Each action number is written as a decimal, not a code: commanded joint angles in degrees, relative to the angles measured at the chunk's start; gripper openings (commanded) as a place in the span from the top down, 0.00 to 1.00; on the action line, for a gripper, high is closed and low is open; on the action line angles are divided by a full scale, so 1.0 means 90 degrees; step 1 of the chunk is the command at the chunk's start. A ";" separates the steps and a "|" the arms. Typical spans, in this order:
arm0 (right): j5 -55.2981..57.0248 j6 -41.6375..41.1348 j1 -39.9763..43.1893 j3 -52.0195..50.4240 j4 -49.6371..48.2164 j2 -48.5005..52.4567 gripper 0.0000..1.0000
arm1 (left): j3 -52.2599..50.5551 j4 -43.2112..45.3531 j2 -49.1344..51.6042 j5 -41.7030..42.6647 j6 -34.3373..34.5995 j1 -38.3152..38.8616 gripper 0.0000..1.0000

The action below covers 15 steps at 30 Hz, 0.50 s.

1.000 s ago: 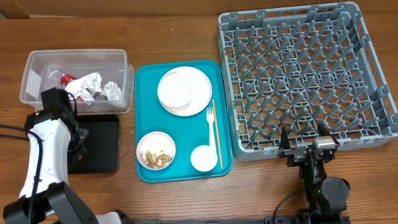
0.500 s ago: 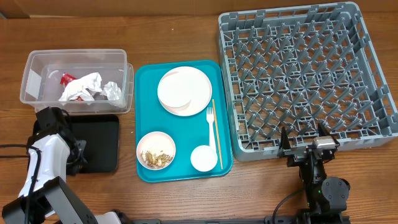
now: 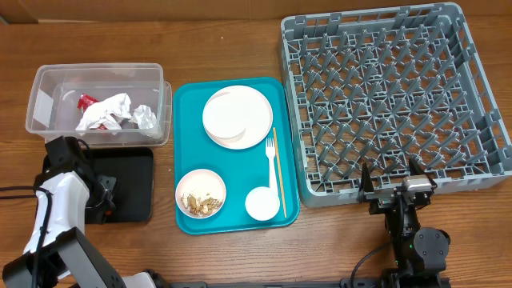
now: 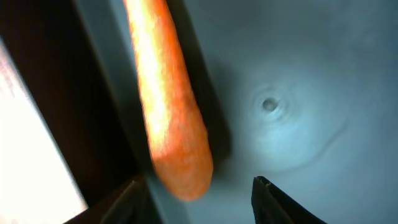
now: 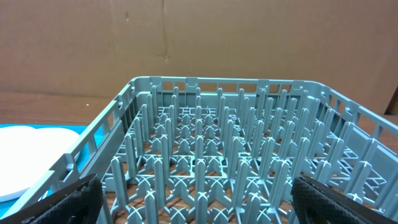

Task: Sort waste into correct bins and load items into the dishwasher
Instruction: 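Lower the carrot onto the black tray and open the left gripper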

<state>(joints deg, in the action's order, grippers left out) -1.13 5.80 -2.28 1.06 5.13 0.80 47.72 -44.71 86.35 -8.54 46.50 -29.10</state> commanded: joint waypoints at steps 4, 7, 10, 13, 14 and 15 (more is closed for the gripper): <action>-0.0005 0.0002 0.0017 -0.0068 -0.0036 -0.0056 0.00 | 0.0935 -0.0687 -0.0109 0.0080 -0.0197 -0.0027 0.45; -0.0005 0.0002 0.0017 -0.0068 -0.0036 -0.0056 0.00 | 0.1438 -0.1144 -0.0109 0.0194 -0.0199 -0.0022 0.44; -0.0005 0.0002 0.0017 -0.0068 -0.0036 -0.0056 0.00 | 0.1887 -0.1528 -0.0109 0.0826 -0.0495 -0.0012 0.43; -0.0005 0.0002 0.0017 -0.0068 -0.0036 -0.0056 0.00 | 0.2186 -0.1724 -0.0109 0.1792 -0.1073 -0.0012 0.40; -0.0005 0.0002 0.0017 -0.0068 -0.0036 -0.0056 0.00 | 0.2254 -0.1773 -0.0109 0.2157 -0.1229 -0.0012 0.40; -0.0005 0.0002 0.0017 -0.0068 -0.0036 -0.0056 0.00 | 0.2312 -0.1846 -0.0109 0.2577 -0.1367 -0.0012 0.39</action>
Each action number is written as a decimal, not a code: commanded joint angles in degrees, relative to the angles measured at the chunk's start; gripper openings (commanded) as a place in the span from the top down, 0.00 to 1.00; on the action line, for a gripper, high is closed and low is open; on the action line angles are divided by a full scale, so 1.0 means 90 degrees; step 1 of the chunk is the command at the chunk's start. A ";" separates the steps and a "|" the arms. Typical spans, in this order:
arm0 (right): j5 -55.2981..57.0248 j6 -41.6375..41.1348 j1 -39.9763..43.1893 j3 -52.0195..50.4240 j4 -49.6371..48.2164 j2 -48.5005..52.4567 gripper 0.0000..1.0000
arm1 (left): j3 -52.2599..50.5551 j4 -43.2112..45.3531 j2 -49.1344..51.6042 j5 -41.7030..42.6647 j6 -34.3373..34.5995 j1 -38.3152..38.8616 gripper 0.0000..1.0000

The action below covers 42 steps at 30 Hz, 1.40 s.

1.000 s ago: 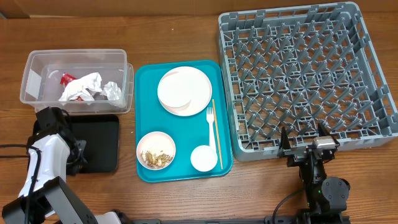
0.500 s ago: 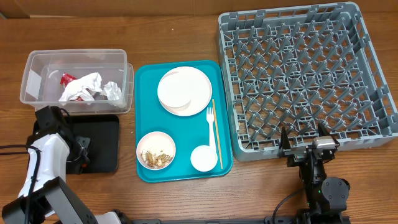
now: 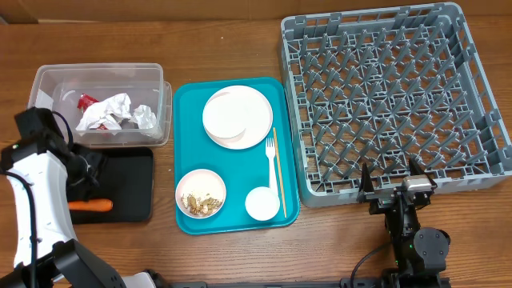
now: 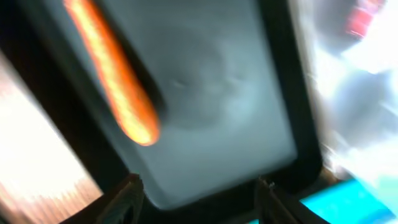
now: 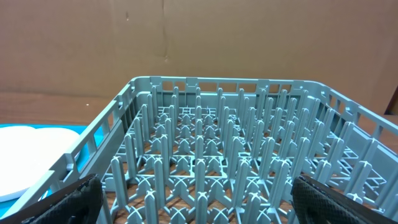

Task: Sort waste into correct bins and load items into the dishwasher
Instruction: 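Lower the carrot onto the black tray and open the left gripper, then move the left gripper back to the pink bowl of rice scraps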

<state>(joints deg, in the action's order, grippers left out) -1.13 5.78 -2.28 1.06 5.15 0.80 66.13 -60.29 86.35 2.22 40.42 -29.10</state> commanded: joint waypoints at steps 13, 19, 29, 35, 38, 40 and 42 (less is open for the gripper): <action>-0.0005 0.0005 0.0017 -0.0068 -0.0039 -0.0056 0.00 | 0.0291 -0.0821 -0.0107 0.3728 -0.2042 0.0418 0.33; -0.0005 0.0005 0.0017 -0.0068 -0.0039 -0.0056 0.00 | 0.0291 -0.0923 -0.0107 0.3679 -0.2691 0.0971 0.34; -0.0005 0.0005 0.0017 -0.0068 -0.0039 -0.0056 0.00 | 0.0291 -0.0894 -0.0107 0.3274 -0.2684 0.1948 0.45; -0.0005 0.0005 0.0017 -0.0068 -0.0039 -0.0056 0.00 | 0.0291 -0.0780 -0.0107 0.2492 -0.2679 0.2807 0.58; -0.0005 0.0005 0.0017 -0.0068 -0.0039 -0.0056 0.00 | 0.0291 -0.0707 -0.0107 0.2232 -0.2674 0.3247 0.62; -0.0005 0.0005 0.0017 -0.0068 -0.0039 -0.0056 0.00 | 0.0291 -0.0690 -0.0107 0.2006 -0.2601 0.3538 0.64; -0.0005 0.0005 0.0017 -0.0068 -0.0039 -0.0056 0.00 | 0.0291 -0.0658 -0.0107 0.1734 -0.2453 0.3798 0.69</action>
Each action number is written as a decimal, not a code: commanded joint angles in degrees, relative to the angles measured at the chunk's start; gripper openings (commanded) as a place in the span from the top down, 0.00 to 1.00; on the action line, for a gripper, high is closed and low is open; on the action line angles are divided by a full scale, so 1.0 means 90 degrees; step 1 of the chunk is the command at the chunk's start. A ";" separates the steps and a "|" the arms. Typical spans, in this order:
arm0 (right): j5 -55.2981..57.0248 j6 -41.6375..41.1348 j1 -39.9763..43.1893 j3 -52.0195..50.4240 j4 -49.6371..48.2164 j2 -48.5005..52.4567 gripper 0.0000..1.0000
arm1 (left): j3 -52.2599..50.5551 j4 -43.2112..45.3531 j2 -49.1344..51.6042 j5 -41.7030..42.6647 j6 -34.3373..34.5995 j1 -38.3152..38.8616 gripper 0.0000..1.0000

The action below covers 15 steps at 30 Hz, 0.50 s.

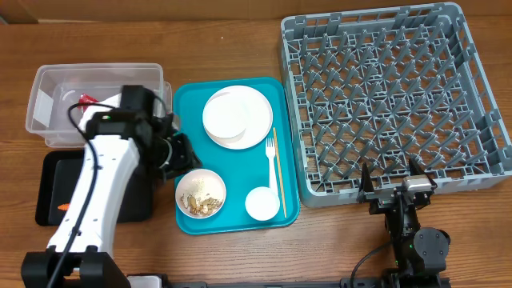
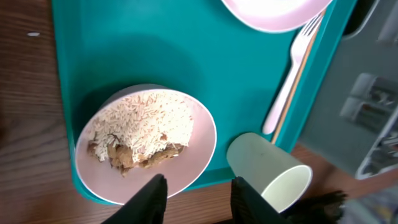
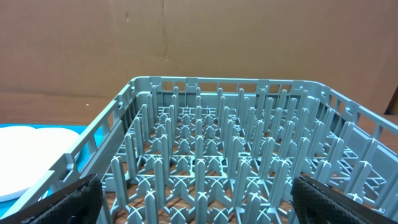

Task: Sort waste into correct bins and load items into the dishwasher
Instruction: 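Move the left gripper back to the pink bowl of rice scraps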

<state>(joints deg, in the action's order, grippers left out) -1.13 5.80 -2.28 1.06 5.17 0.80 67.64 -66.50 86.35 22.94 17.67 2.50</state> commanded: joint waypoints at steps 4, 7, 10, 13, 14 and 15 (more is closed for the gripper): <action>-0.0005 0.0002 0.0017 -0.0068 -0.0041 -0.0056 0.00 | 0.0121 0.0102 -0.0107 -0.1037 0.0585 0.0935 0.72; -0.0005 0.0002 0.0017 -0.0068 -0.0041 -0.0056 0.00 | 0.0121 0.0294 -0.0107 -0.1061 0.0733 0.1416 0.76; -0.0005 0.0002 0.0017 -0.0068 -0.0041 -0.0056 0.00 | 0.0121 0.0665 -0.0107 -0.1064 0.0733 0.1836 0.52; -0.0005 0.0002 0.0017 -0.0068 -0.0041 -0.0056 0.00 | 0.0121 0.0947 -0.0107 -0.1044 0.0733 0.2084 0.54; -0.0005 0.0002 0.0017 -0.0068 -0.0041 -0.0056 0.00 | 0.0121 0.0991 -0.0107 -0.1047 0.0733 0.2154 0.56; -0.0005 0.0002 0.0017 -0.0068 -0.0041 -0.0056 0.00 | 0.0121 0.1025 -0.0107 -0.1049 0.0729 0.2198 0.61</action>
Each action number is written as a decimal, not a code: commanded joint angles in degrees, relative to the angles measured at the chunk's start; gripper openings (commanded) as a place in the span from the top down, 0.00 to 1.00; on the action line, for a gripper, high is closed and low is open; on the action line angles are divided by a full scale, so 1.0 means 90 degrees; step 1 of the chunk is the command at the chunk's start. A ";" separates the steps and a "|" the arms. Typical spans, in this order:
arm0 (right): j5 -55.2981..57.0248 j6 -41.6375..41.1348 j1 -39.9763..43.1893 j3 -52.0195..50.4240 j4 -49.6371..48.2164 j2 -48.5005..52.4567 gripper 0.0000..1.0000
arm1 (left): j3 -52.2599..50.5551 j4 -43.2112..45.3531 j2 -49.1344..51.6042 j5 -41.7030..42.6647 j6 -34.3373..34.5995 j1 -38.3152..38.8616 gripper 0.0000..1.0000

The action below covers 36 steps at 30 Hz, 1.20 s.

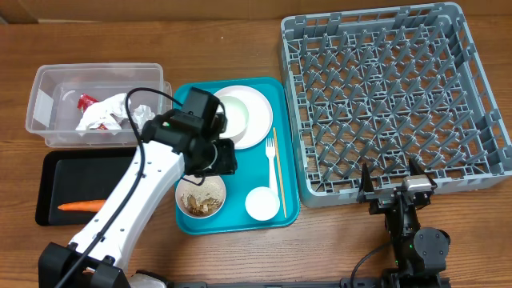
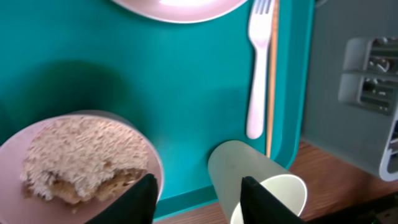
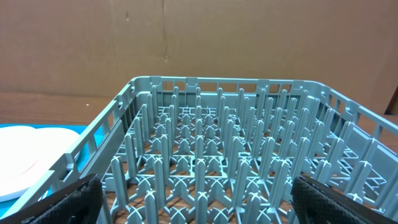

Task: Sort waste into correct bins and load items into the dishwasher
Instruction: 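Move the left gripper back to the pink bowl of rice scraps, then lower the left gripper and pinch the pink bowl's rim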

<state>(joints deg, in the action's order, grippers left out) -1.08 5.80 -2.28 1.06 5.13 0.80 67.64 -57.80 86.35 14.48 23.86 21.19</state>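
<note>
On the teal tray point(image 1: 189, 102) lie white plates point(image 1: 244, 120), a bowl of rice scraps point(image 1: 200, 200), a white cup point(image 1: 262, 203) on its side, a white fork point(image 1: 270, 164) and a chopstick point(image 1: 278, 172). My left gripper point(image 1: 218, 158) hovers open over the tray between plates and bowl. Its wrist view looks down on the bowl point(image 2: 74, 155), the cup point(image 2: 255, 180) and the fork point(image 2: 256, 68), with nothing between the fingers. My right gripper point(image 1: 392, 190) rests open at the front edge of the grey dish rack point(image 1: 384, 88).
A clear bin point(image 1: 48, 100) with crumpled waste stands at the back left. In front of it a black tray point(image 1: 120, 172) holds an orange carrot point(image 1: 80, 206). The rack fills the right side of the table.
My left gripper has moved right over the teal tray, from the bowl's left side to between the bowl and the plates, closer to the cup. The right arm is unchanged.
First my left gripper was open and low in the black tray beside the carrot. Then it stood higher, with the carrot lying in that tray. Later it was over the teal tray by the bowl, and now further right. My right gripper stayed at the rack.
</note>
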 commanded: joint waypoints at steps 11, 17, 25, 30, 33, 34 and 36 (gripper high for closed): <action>-0.0010 0.0002 0.0017 -0.0068 -0.0036 -0.0056 0.00 | 0.0121 0.0070 -0.0107 -0.0107 0.0044 0.0187 0.88; -0.0010 0.0002 0.0017 -0.0068 -0.0036 -0.0056 0.00 | 0.0121 0.0080 -0.0107 -0.0134 0.0250 0.0194 0.96; -0.0010 0.0002 0.0017 -0.0068 -0.0036 -0.0056 0.00 | 0.0107 -0.0457 -0.0019 -0.1139 0.1025 0.0364 0.96; -0.0010 0.0002 0.0017 -0.0068 -0.0036 -0.0056 0.00 | 0.0056 -0.0406 0.0022 -0.1231 0.1280 0.0525 0.89; -0.0010 0.0002 0.0017 -0.0068 -0.0036 -0.0056 0.00 | 0.0000 -0.0277 0.0061 -0.1333 0.1282 0.0614 0.84; -0.0010 0.0002 0.0017 -0.0068 -0.0036 -0.0056 0.00 | -0.0017 -0.0236 0.0061 -0.1370 0.1282 0.0639 0.82; -0.0010 0.0002 0.0017 -0.0068 -0.0036 -0.0056 0.00 | -0.0078 -0.0148 0.0061 -0.1479 0.1287 0.0680 0.78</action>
<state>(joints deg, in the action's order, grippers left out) -1.10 5.82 -2.28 1.06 5.19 0.80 67.61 -59.75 86.37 3.88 34.17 26.61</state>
